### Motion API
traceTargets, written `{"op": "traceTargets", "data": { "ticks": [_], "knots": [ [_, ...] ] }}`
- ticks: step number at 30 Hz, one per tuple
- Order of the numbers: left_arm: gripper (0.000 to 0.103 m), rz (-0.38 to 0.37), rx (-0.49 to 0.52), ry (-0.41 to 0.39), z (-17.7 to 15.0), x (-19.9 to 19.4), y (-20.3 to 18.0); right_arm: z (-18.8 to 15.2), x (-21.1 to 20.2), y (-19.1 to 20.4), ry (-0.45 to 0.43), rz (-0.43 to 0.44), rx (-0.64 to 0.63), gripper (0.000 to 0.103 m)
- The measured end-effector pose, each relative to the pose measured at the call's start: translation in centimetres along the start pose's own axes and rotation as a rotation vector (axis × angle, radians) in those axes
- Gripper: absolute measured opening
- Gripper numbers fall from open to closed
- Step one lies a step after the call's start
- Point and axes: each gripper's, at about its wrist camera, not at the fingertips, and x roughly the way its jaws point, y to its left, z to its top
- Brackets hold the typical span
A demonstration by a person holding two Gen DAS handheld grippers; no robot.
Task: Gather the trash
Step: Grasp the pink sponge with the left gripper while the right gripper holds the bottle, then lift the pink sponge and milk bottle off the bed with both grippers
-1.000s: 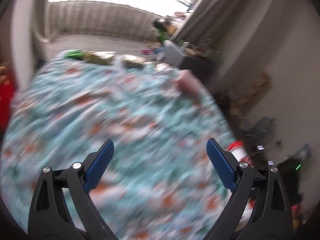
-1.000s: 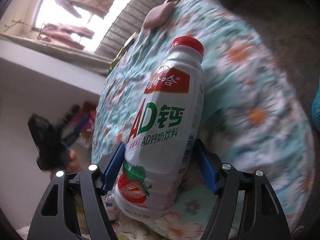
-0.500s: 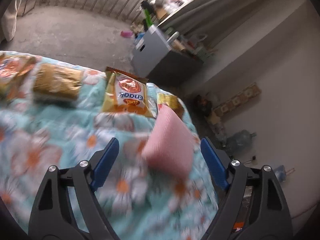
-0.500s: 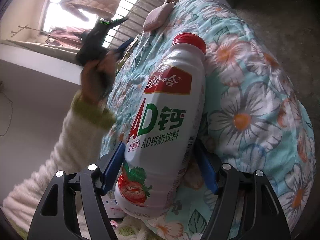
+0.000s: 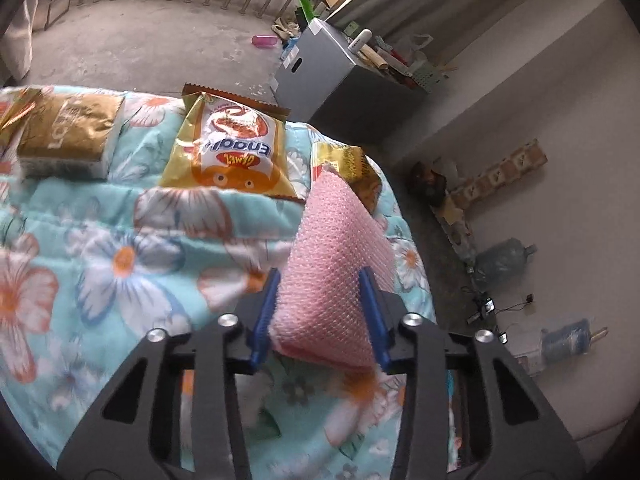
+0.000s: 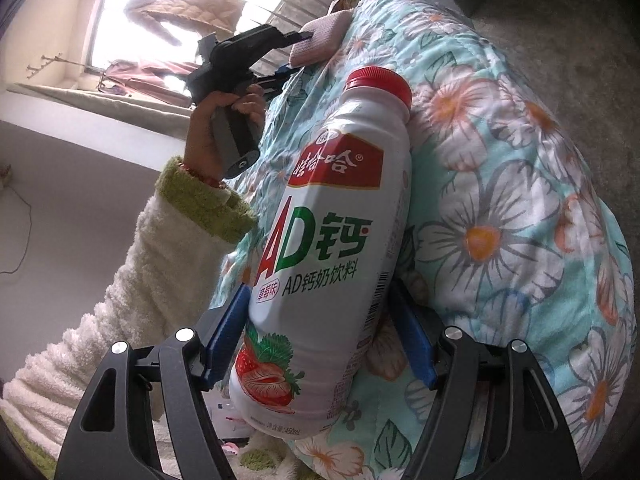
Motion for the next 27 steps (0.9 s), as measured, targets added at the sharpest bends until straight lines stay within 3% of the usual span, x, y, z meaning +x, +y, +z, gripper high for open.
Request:
{"op": "traceTargets", "data": {
  "ticks": [6, 14, 20, 23, 27],
  "knots": [
    [0.032, 0.005, 0.026, -0.002, -2.6, -4.5, -0.2, -0.6, -0.2, 0.4, -0.012, -0.010, 0.002, 0.069],
    [0.032, 0.042, 0.077, -0.020, -10.5, -16.3, 2.8, -1.5, -0.4, 0.8, -0.031, -0.025, 0.003, 0.069],
    [0.032, 0.223, 0.250, -0.161, -16.9, -26.3, 3.6, -1.8, -0.6, 1.5, -0.029, -0.056, 0.002, 0.069],
    [0.032, 0.325, 0.342, -0.169, -20.0, -28.5, 3.4, -2.1, -0.7, 2.4, -0.026, -0.097, -0.014, 0.069],
    [0.033, 0.459, 0.513, -0.165, -24.1, -28.7, 1.8, -2.8, -0.8, 4.0, -0.032, -0.162, -0.068, 0.069]
  ]
}}
